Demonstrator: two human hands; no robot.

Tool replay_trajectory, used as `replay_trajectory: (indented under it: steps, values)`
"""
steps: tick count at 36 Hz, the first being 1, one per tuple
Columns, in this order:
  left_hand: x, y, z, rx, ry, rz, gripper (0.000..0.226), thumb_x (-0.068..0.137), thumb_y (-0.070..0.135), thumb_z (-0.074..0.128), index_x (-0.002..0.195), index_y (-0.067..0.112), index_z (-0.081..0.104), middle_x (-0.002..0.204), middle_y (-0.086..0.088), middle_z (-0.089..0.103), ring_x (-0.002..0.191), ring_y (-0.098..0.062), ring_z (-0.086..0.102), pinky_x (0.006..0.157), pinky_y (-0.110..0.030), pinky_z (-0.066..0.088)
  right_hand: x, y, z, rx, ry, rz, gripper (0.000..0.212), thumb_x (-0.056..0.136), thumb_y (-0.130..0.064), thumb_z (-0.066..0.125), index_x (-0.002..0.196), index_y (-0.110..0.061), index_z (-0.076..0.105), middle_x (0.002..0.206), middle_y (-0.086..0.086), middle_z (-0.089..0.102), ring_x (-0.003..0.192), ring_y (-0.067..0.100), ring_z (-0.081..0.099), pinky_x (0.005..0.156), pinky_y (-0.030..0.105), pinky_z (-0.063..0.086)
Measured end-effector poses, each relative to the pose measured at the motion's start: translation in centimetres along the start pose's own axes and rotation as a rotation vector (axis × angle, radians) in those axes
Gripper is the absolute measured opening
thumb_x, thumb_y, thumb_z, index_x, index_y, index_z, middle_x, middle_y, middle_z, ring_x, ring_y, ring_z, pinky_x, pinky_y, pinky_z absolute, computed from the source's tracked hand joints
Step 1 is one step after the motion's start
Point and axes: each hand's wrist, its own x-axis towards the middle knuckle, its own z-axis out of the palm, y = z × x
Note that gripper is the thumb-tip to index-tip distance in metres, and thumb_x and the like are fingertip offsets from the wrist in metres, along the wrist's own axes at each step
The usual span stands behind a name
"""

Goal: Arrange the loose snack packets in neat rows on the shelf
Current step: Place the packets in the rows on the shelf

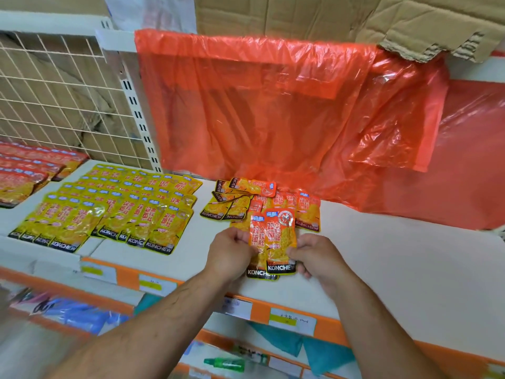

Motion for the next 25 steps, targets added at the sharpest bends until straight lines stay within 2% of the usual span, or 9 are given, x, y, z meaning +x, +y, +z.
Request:
replay_trajectory:
  steps: [5,9,13,16,19,25]
  values:
    - [-0.7,-0.7,-3.8,-0.124,0.034,-0.017,0.02,0.073,-0.003,0.074,0.074,0.012,0.061,0.06,0.003,0.059,0.06,-0.017,0.058,0.063,-0.033,0.051,-1.0,-1.6,3.3,-0.073,-0.031,-0.036,0.007,0.092,-0.012,0.064,0.086,-0.007,0.062,0.049,-0.002,0.059,0.042,0.012,0.047,0.043,0.024,0.037]
    - [-1.8,-1.3,-8.1,-0.218,0.066,-0.035,0.025,0.075,-0.006,0.071,0.071,0.015,0.059,0.049,0.01,0.056,0.053,-0.015,0.055,0.061,-0.03,0.045,-2.2,-3.4,6.9,-0.105,-0.043,-0.115,0.013,0.09,-0.023,0.069,0.096,-0.013,0.064,0.06,0.004,0.061,0.043,0.014,0.05,0.043,0.025,0.038]
    - [-3.2,-2.7,-13.3,-0.283,0.094,-0.034,0.026,0.075,-0.009,0.07,0.07,0.014,0.058,0.054,0.004,0.059,0.055,-0.016,0.057,0.058,-0.026,0.043,-3.5,-5.1,11.8,-0.124,-0.075,-0.142,0.017,0.09,-0.022,0.07,0.083,-0.013,0.057,0.042,-0.004,0.049,0.037,0.014,0.044,0.041,0.023,0.032]
    - [-4.3,-4.1,-17.7,-0.314,0.11,-0.019,0.024,0.075,-0.009,0.069,0.072,0.012,0.059,0.057,0.002,0.061,0.055,-0.014,0.057,0.055,-0.023,0.042,-4.6,-6.2,16.2,-0.118,-0.088,-0.132,0.021,0.088,-0.016,0.071,0.079,-0.011,0.053,0.042,0.001,0.041,0.033,0.014,0.037,0.038,0.021,0.027]
    - [-5.5,-5.4,-22.5,-0.327,0.135,-0.017,0.023,0.076,-0.011,0.068,0.073,0.01,0.059,0.055,0.003,0.061,0.045,-0.006,0.055,0.044,-0.016,0.039,-5.8,-7.3,20.9,-0.093,-0.095,-0.129,0.024,0.086,-0.014,0.074,0.078,-0.012,0.051,0.046,0.002,0.04,0.032,0.013,0.033,0.037,0.019,0.023]
    - [-7.0,-9.1,-32.1,-0.324,0.212,-0.022,0.027,0.075,-0.009,0.07,0.07,0.014,0.059,0.059,0.002,0.061,0.056,-0.012,0.056,0.054,-0.022,0.04,-8.2,-9.0,30.6,-0.028,-0.18,-0.13,0.025,0.086,-0.012,0.073,0.075,-0.014,0.051,0.045,0.001,0.038,0.035,0.013,0.029,0.041,0.02,0.019]
